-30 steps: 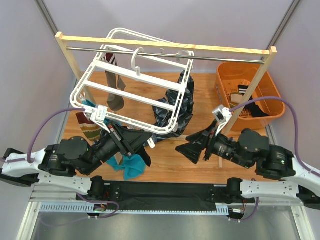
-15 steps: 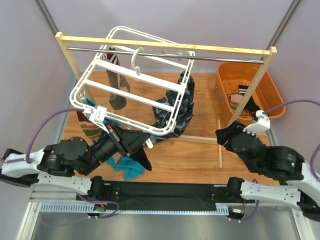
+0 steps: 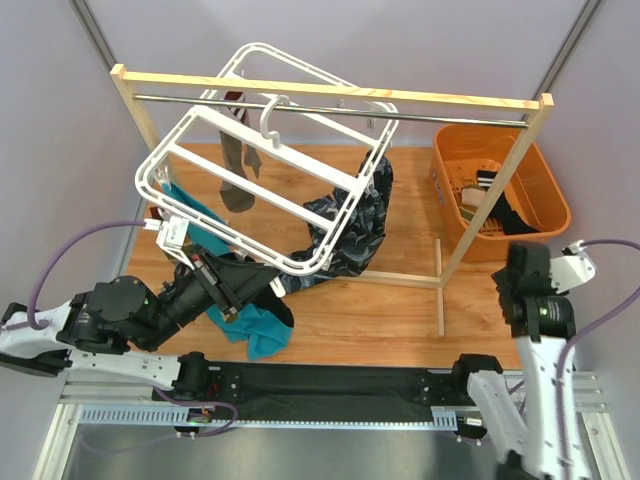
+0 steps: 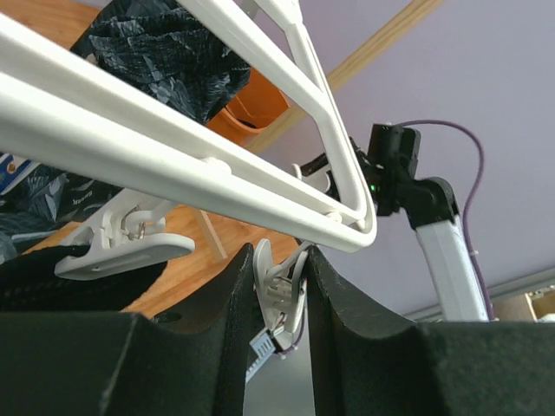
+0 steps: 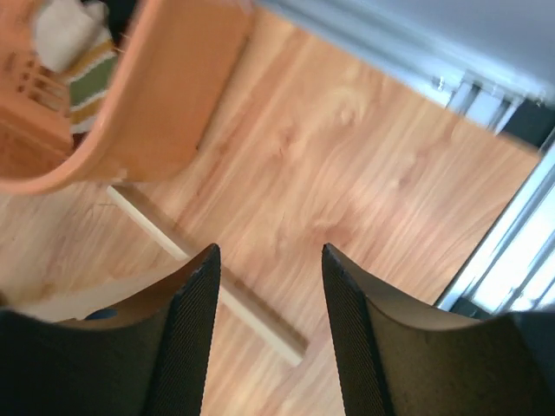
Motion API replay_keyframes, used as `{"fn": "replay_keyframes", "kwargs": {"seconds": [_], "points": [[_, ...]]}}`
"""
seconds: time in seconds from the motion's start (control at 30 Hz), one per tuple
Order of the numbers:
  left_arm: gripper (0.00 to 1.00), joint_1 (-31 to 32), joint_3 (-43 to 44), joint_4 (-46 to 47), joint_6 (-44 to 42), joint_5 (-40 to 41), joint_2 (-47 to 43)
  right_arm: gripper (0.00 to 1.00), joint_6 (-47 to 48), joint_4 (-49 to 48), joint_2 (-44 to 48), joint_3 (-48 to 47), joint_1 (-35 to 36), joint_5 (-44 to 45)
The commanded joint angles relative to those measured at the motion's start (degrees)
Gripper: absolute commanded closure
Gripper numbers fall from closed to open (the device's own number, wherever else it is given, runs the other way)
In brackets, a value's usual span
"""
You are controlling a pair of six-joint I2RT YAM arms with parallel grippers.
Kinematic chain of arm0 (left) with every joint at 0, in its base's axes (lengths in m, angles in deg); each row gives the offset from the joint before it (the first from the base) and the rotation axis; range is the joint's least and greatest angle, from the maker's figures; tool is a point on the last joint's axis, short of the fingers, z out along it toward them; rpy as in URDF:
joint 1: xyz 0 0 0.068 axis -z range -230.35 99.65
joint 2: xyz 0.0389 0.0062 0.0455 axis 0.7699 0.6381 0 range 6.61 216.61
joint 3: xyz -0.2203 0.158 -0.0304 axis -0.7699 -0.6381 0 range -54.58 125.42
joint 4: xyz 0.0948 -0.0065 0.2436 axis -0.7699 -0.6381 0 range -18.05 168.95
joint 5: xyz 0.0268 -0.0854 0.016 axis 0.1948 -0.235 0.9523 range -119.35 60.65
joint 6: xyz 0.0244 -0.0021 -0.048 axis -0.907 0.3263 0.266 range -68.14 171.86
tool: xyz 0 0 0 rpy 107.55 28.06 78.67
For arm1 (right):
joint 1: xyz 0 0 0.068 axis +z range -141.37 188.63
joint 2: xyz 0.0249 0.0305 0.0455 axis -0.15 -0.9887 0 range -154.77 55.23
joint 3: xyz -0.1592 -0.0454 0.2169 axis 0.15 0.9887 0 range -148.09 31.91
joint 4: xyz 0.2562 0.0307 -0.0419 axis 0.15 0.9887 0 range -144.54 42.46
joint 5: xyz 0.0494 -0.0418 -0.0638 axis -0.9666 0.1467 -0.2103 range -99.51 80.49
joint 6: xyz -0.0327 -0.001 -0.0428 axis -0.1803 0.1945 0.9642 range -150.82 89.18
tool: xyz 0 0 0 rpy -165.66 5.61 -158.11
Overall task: Clip the socks to the hanger
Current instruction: Pick up the sock.
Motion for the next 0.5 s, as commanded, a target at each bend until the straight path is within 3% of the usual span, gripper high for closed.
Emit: {"fn": "replay_keyframes", "kwargs": {"seconds": [0.0,0.17,0.33,0.43,0.47], "points": [[1.00,0.2,-1.2,-0.8,-1.9,-0.3,-1.4,0.48,14.5,-18.4,-8.1,1.5,-27.6,-36.4],[1.00,0.2,-2.0,0.8,-3.5,-1.3,-1.0,0.34,16.7,-32.1,-21.5,-9.4,-29.4,-42.9],[1.00,0.2,-1.9,3.7,-6.1,-0.6,1.3,0.27,20.6,-33.4,-35.2,-23.1,-27.5,-42.0],[1.00,0.2,-2.2,5.2,-8.1,-0.2,1.9,0.22,22.5,-37.0,-41.9,-26.3,-27.0,-40.6],[1.00,0.2,-3.5,6.1,-8.5,-0.2,1.7,0.20,23.0,-36.5,-48.0,-31.3,-26.9,-40.4]]}}
